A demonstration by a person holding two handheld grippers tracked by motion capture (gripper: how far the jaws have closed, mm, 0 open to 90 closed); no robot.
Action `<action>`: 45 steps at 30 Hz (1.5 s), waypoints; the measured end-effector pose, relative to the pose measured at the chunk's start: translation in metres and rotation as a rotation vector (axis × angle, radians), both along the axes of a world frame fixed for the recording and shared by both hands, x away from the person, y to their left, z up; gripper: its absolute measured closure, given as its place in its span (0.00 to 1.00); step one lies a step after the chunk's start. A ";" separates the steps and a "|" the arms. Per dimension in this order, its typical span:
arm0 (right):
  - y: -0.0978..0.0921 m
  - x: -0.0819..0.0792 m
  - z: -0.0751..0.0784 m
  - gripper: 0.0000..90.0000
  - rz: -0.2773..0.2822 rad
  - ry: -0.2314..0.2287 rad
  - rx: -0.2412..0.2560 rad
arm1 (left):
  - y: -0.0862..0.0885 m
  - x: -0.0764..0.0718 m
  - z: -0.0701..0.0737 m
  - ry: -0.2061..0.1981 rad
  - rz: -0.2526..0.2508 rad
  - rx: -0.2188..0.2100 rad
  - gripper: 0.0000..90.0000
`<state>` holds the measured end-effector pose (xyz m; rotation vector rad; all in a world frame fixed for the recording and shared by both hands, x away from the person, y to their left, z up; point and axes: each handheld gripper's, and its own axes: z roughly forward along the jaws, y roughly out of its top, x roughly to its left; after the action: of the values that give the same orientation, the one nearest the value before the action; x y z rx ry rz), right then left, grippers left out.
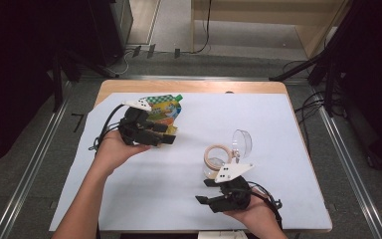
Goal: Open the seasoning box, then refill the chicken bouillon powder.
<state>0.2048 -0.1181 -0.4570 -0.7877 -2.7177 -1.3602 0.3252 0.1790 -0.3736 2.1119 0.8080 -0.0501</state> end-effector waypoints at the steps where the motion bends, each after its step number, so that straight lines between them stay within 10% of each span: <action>1: 0.000 0.000 0.000 0.49 0.000 0.000 0.000 | 0.000 0.000 0.000 0.000 0.000 0.000 0.45; 30: 0.004 -0.001 -0.001 0.51 0.006 -0.004 0.003 | 0.083 0.021 -0.009 0.016 0.204 0.036 0.48; 45: 0.038 0.006 -0.001 0.51 0.064 -0.006 -0.008 | 0.061 0.046 -0.027 0.007 0.166 -0.016 0.58</action>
<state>0.2108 -0.0798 -0.4578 -0.6913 -2.7296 -1.3414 0.3707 0.2401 -0.4002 2.0233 0.9803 0.0245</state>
